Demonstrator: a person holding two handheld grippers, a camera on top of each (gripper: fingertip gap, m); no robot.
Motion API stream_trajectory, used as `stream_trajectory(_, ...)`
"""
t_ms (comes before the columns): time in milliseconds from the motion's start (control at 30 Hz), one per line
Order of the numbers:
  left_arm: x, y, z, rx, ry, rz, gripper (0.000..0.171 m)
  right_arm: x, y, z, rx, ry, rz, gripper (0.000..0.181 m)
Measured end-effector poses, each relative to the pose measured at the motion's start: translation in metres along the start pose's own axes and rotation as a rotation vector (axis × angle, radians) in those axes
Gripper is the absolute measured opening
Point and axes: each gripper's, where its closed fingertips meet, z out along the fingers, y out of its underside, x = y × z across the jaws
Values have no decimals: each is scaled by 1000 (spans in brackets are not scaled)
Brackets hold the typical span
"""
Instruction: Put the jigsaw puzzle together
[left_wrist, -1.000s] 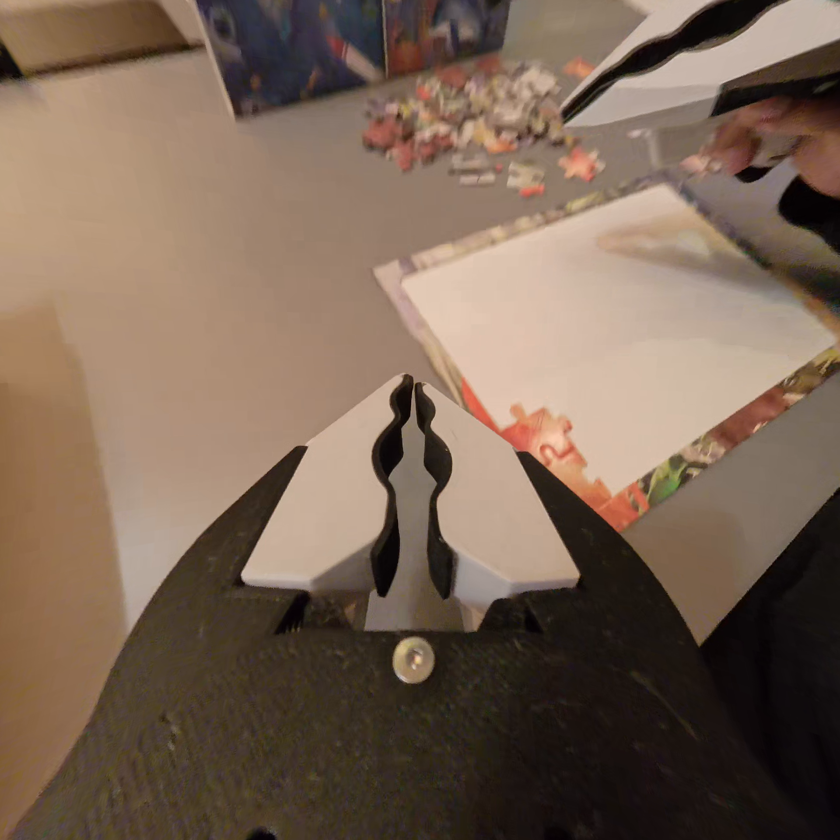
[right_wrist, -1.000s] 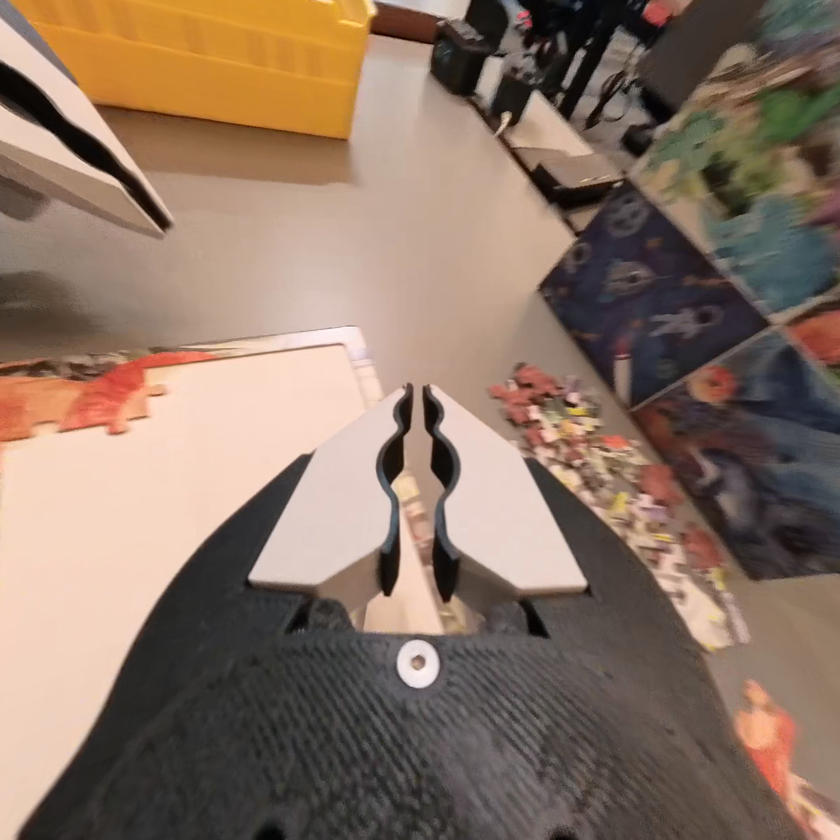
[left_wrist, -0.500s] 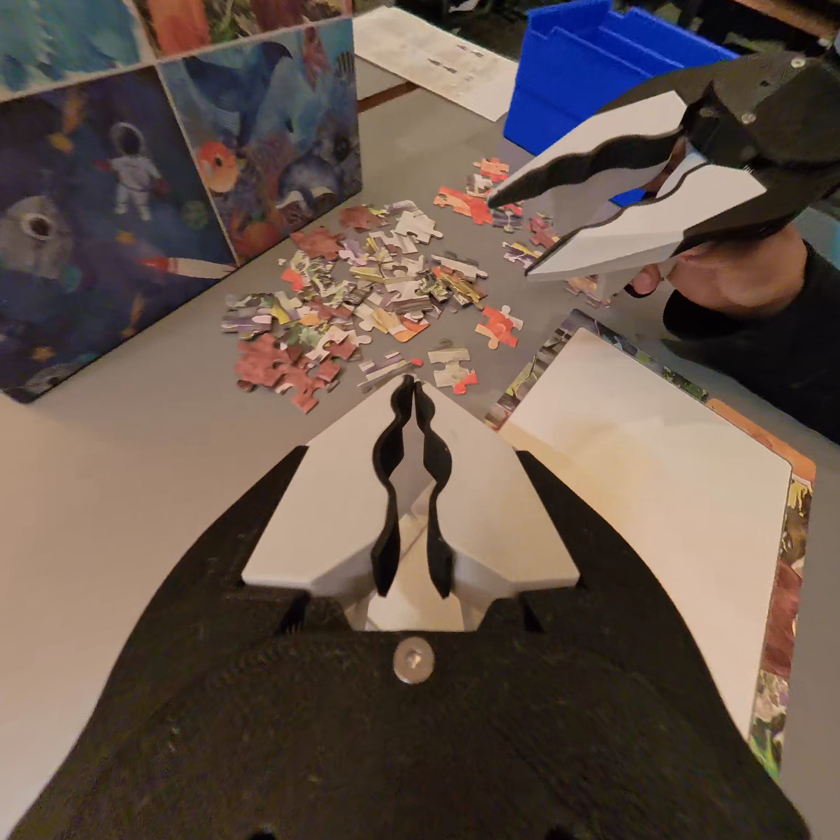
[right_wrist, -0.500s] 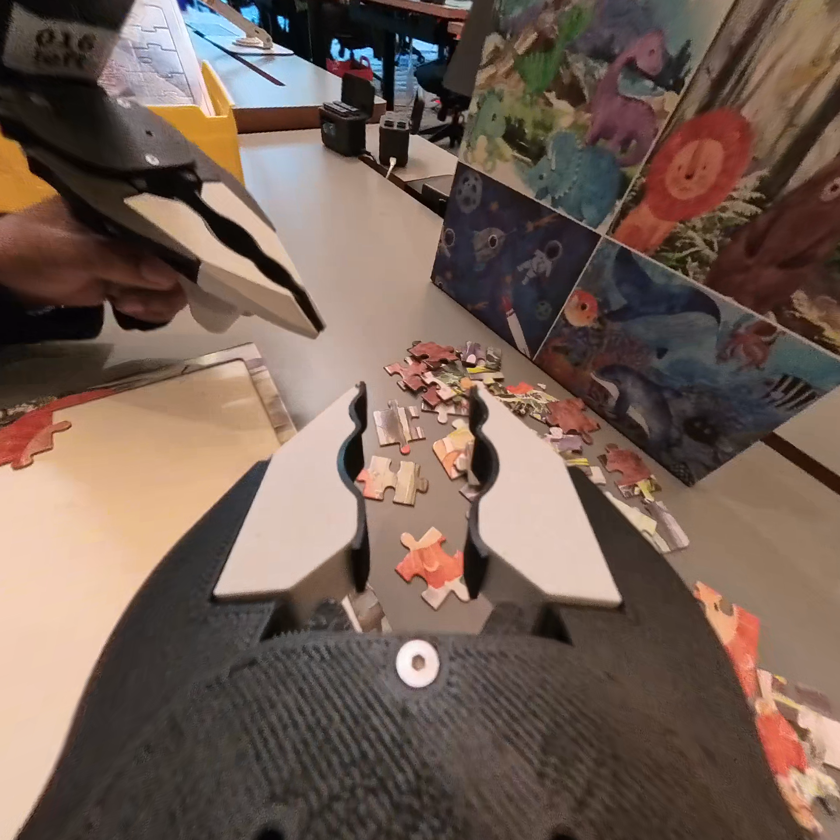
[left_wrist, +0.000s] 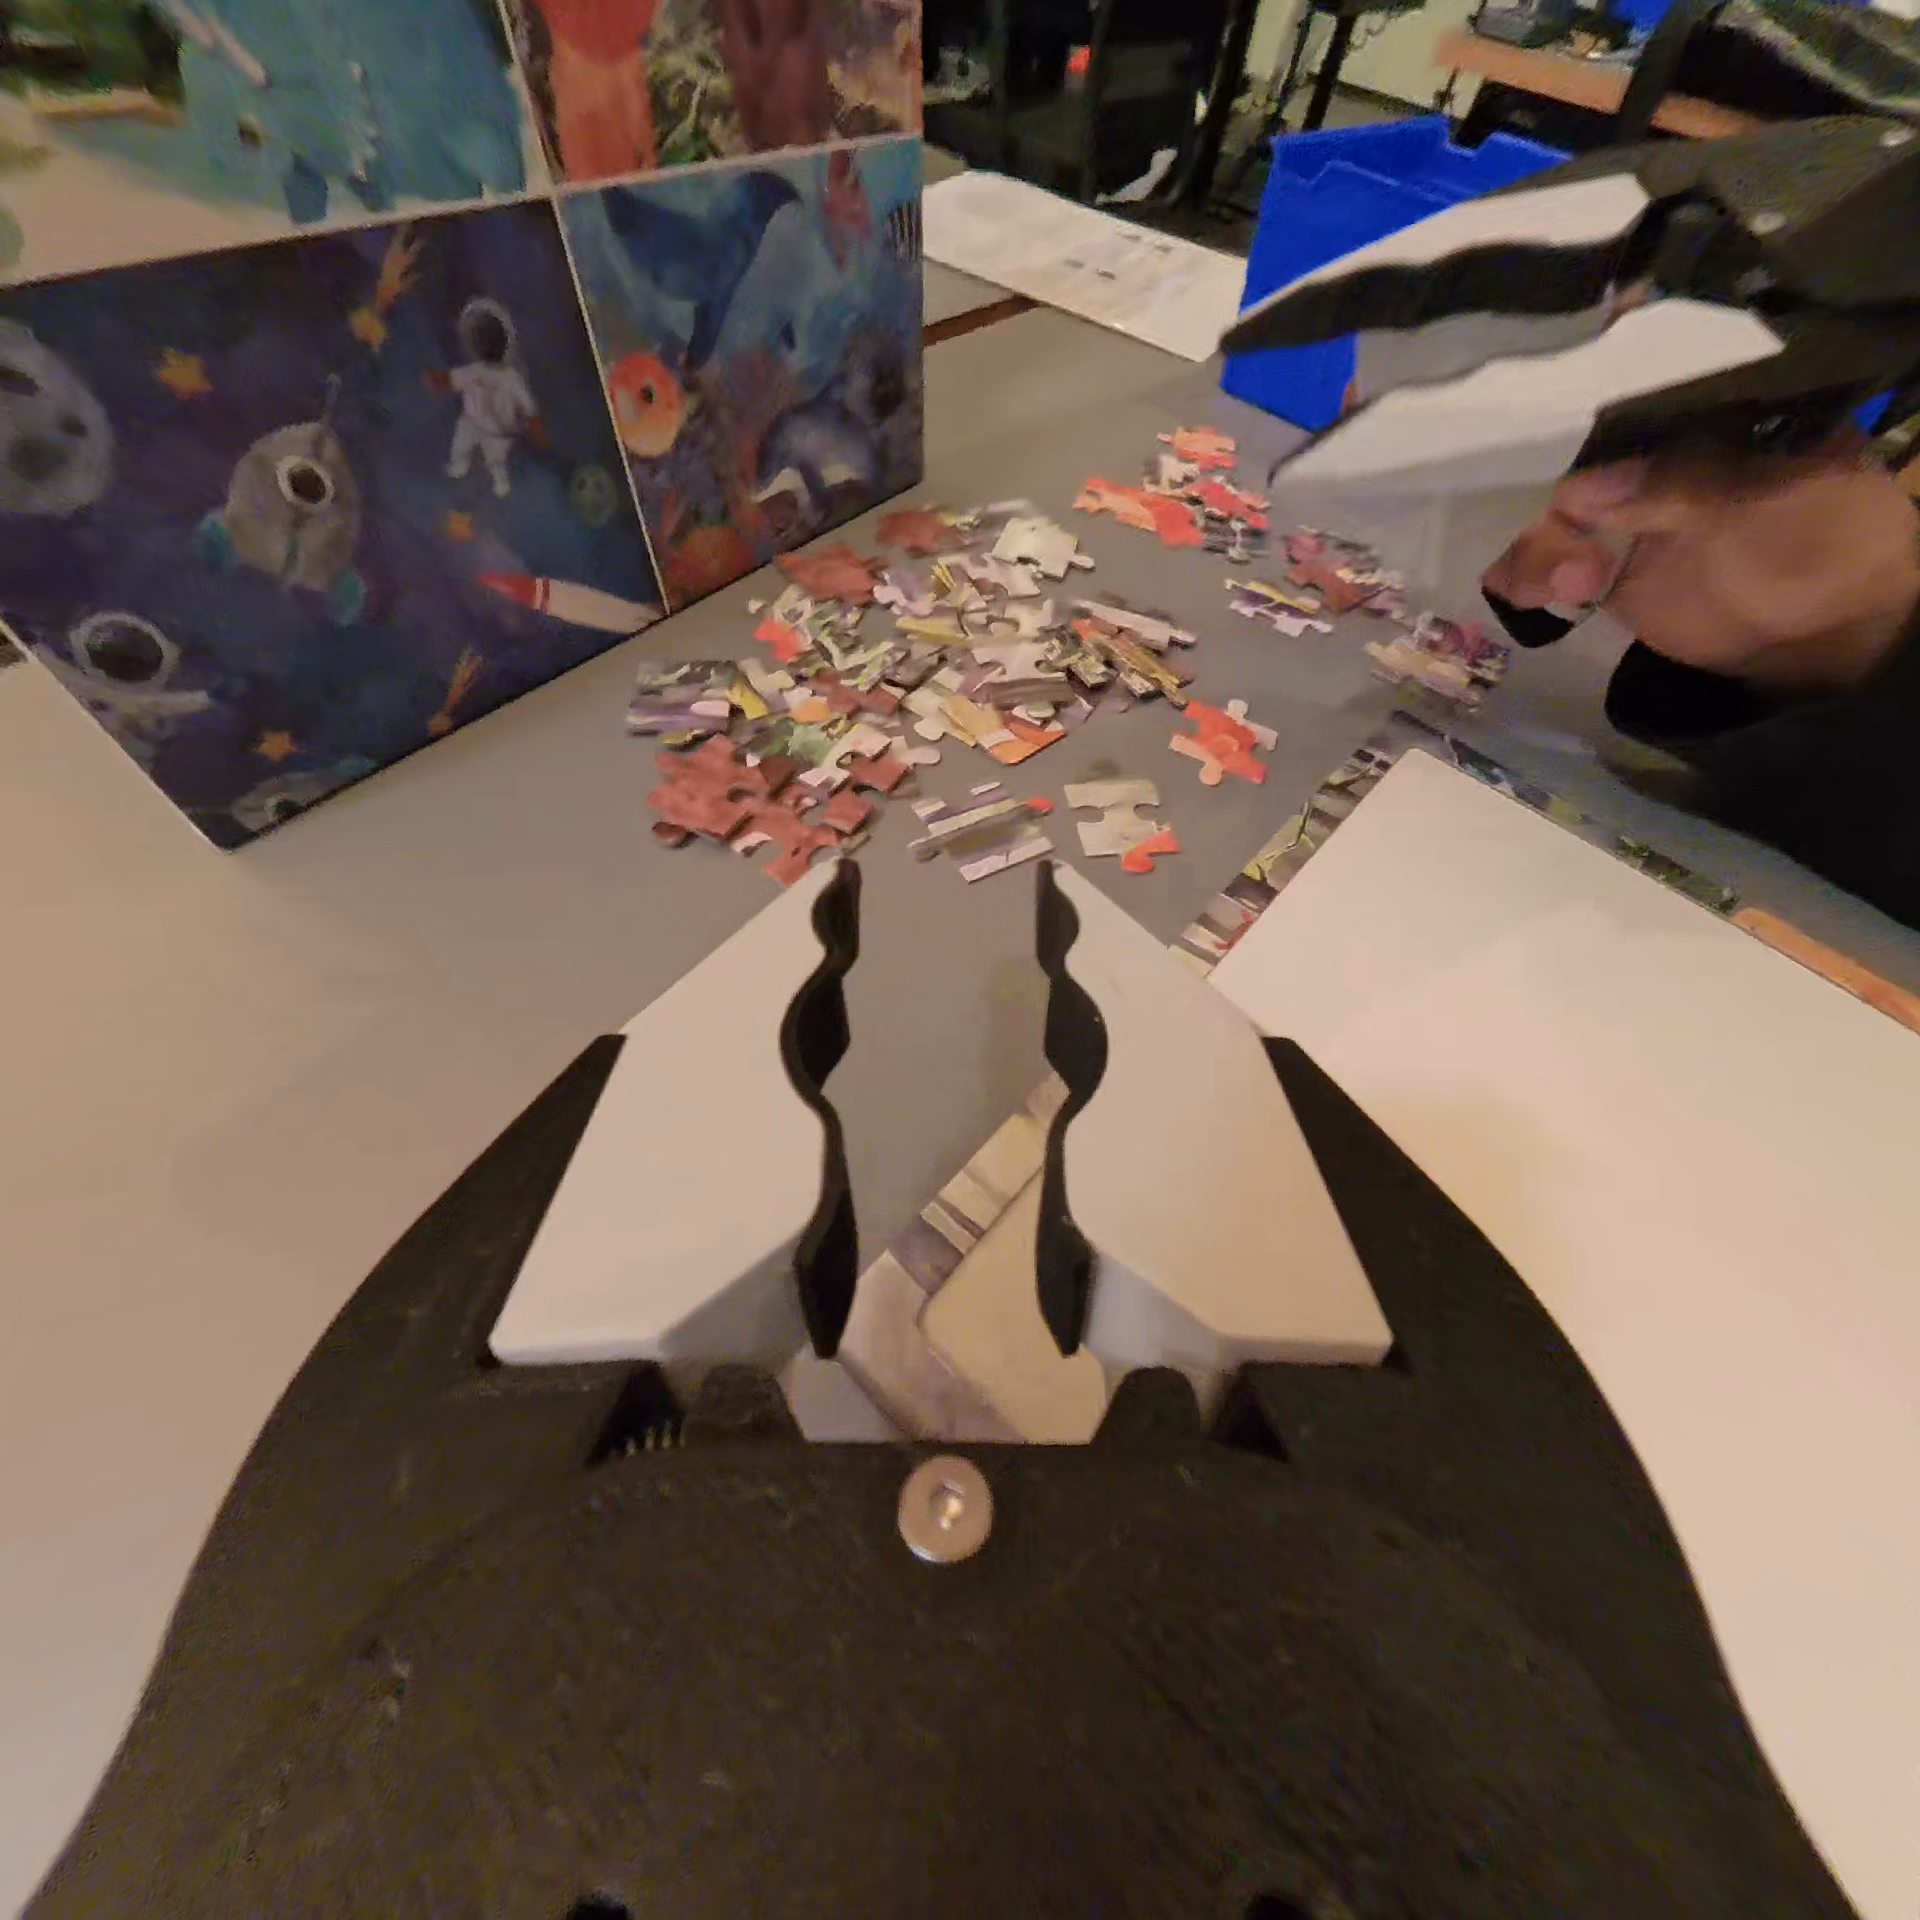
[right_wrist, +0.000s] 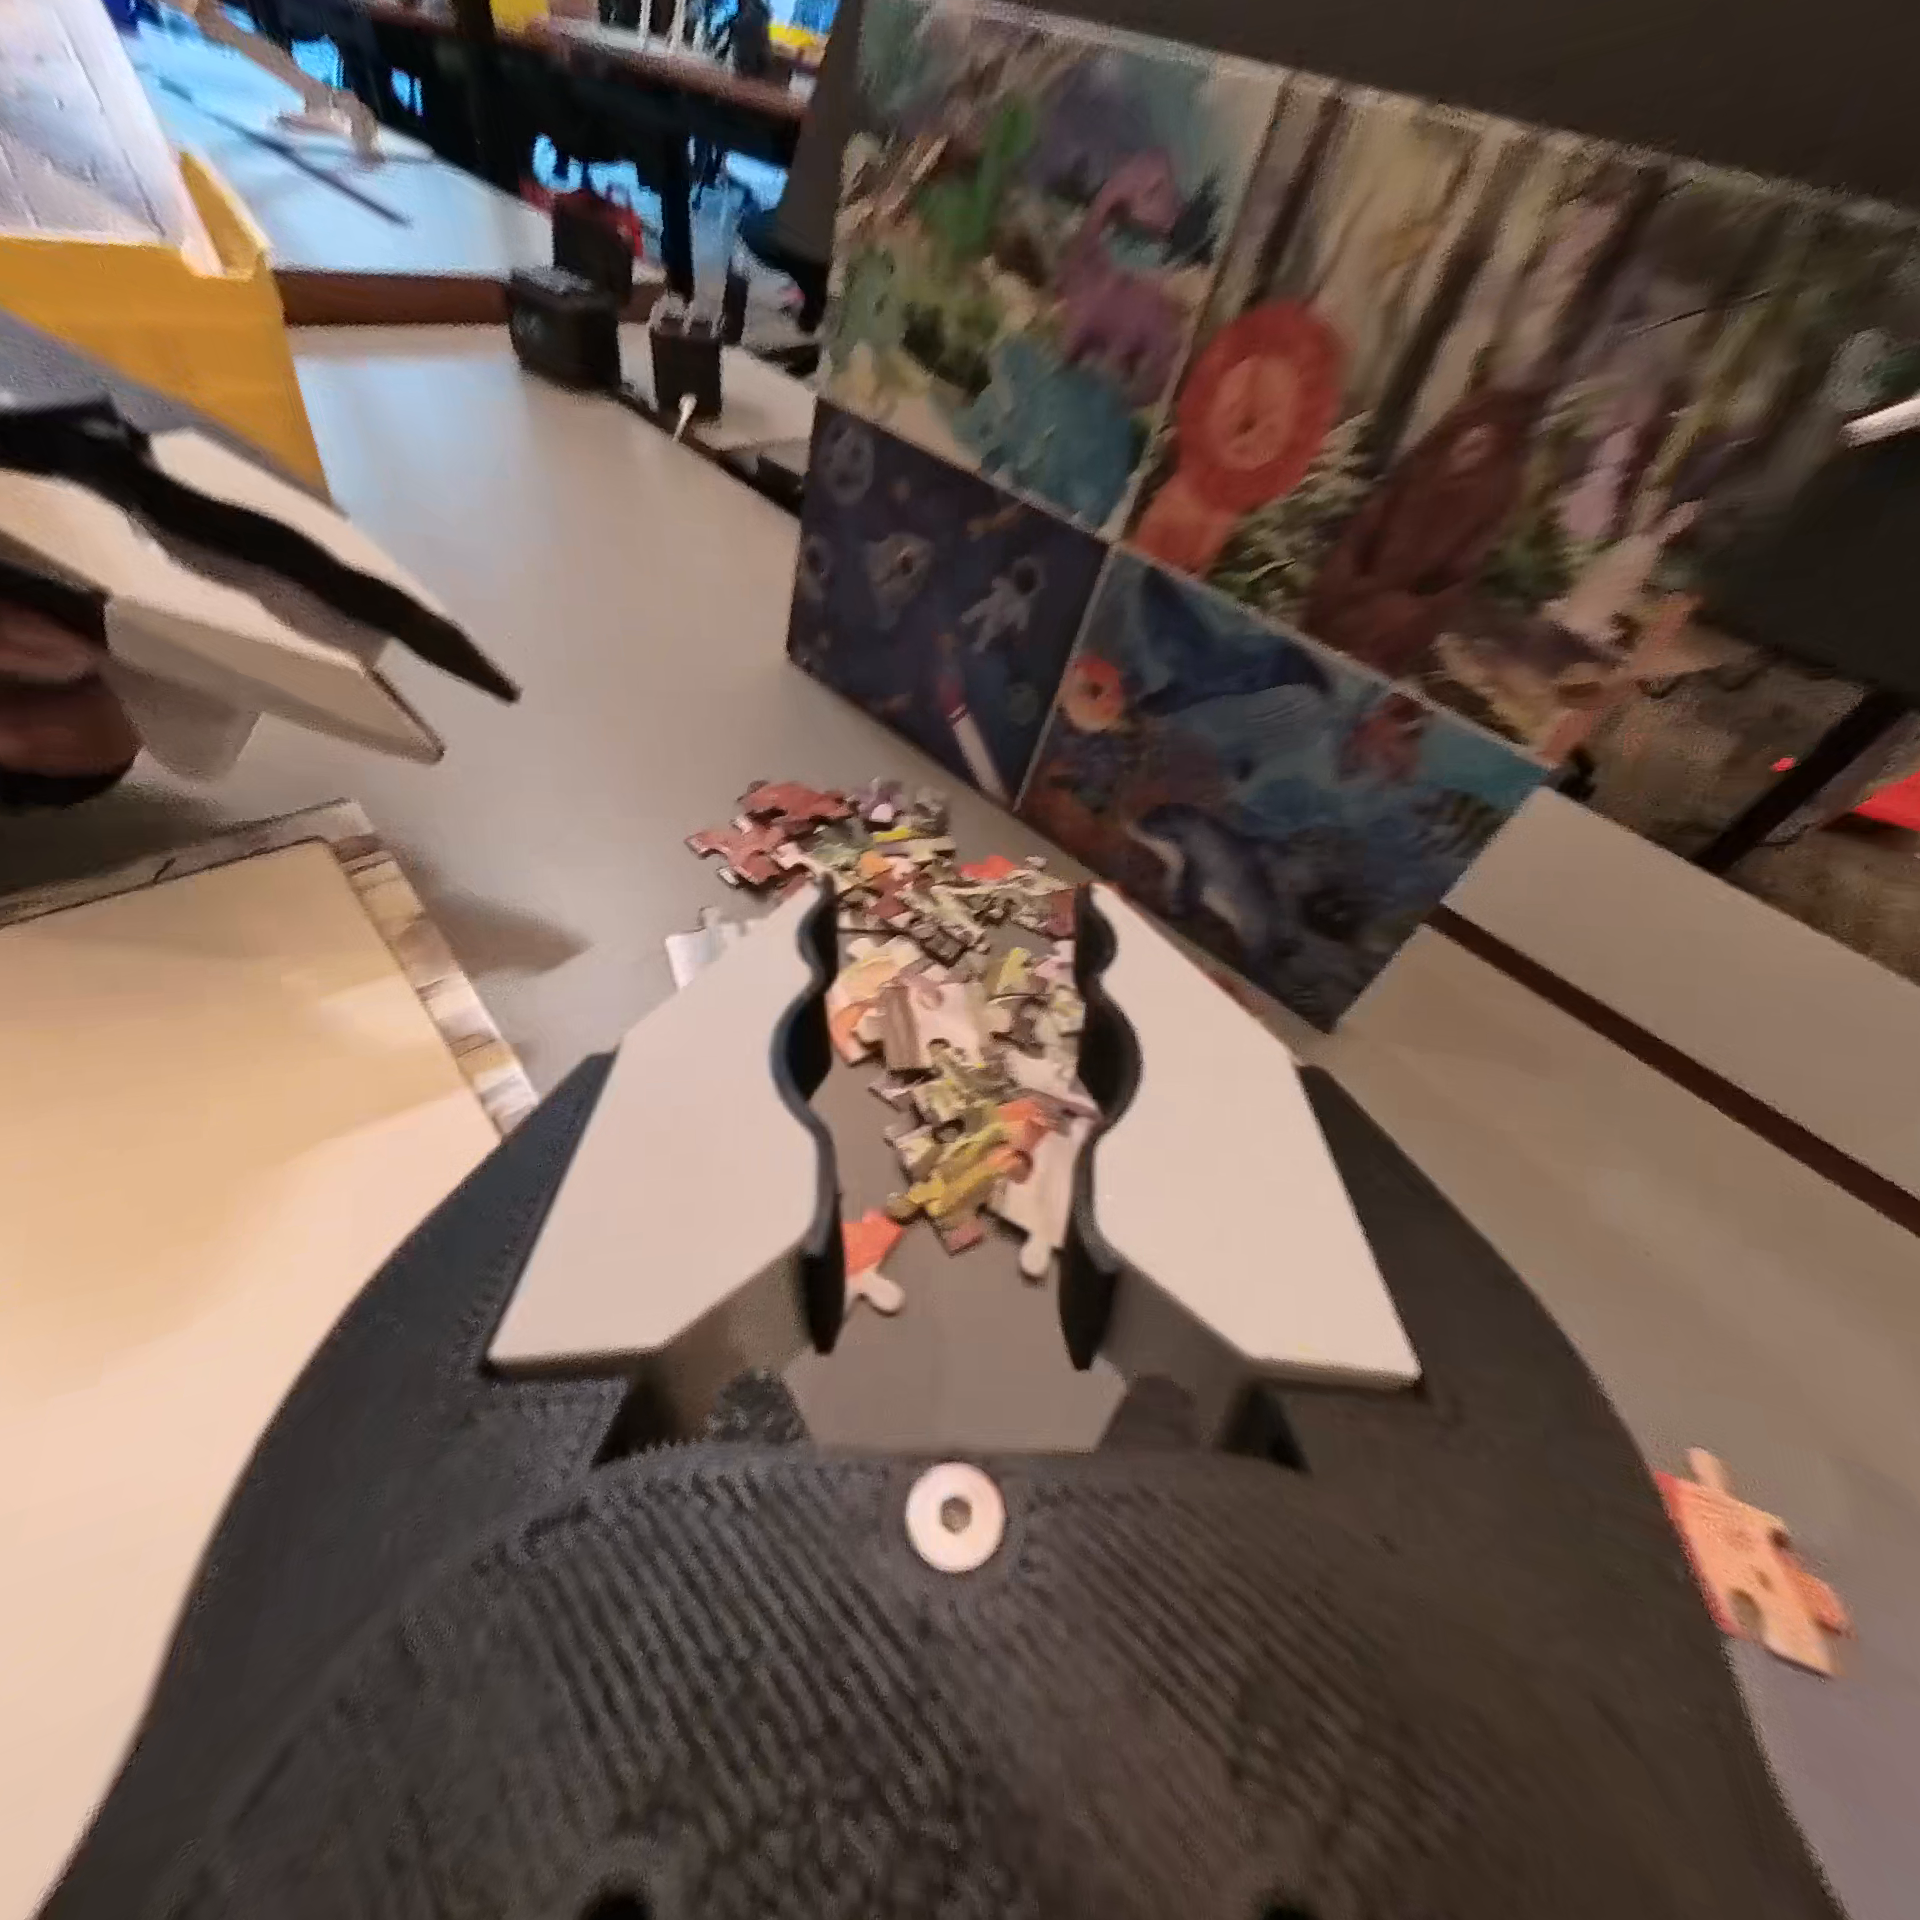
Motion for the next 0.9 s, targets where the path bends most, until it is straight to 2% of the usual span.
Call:
stream_trajectory(100,5,4,3,-13,49,-60,38,22,-1,-11,19,46,14,32)
stream_trajectory(533,-5,6,2,-12,26,-86,31,82,-2,-58,71,210,81,27)
stream_trajectory(900,-8,6,2,-9,25,-97,30,88,5,-63,167,106,334,25)
